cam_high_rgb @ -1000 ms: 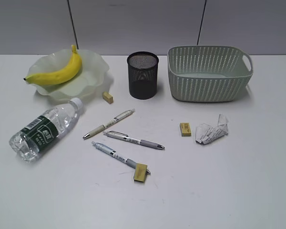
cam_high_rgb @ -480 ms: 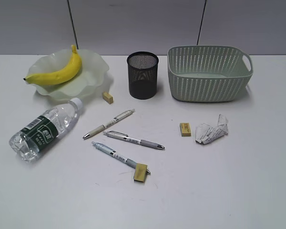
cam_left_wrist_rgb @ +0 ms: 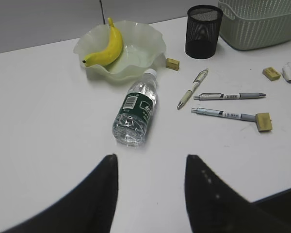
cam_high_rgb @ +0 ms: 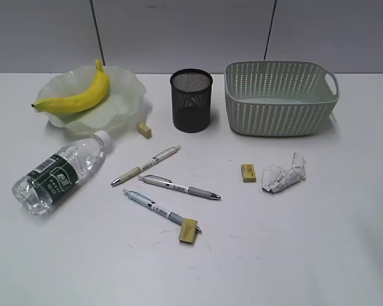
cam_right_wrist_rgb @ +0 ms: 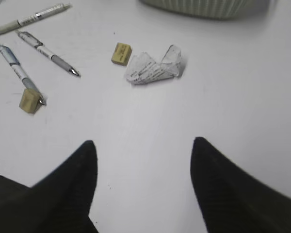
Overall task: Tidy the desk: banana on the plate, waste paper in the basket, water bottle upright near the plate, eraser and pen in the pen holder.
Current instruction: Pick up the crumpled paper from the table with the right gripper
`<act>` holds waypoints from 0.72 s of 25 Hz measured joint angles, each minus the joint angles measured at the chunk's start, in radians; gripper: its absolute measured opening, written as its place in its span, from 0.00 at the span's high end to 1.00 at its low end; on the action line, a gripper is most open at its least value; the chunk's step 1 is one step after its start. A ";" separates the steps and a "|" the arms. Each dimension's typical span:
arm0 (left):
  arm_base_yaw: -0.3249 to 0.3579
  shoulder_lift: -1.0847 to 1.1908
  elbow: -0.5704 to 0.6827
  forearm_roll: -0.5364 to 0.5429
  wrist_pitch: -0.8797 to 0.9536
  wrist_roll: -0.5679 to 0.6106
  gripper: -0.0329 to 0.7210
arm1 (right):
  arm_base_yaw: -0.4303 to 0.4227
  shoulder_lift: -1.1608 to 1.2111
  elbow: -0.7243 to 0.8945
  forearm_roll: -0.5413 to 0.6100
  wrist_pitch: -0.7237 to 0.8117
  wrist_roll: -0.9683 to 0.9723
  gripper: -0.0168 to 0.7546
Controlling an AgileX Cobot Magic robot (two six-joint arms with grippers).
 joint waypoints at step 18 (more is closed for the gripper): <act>0.000 0.000 0.000 0.000 -0.001 -0.001 0.51 | 0.225 0.789 -0.506 -0.274 0.170 0.629 0.17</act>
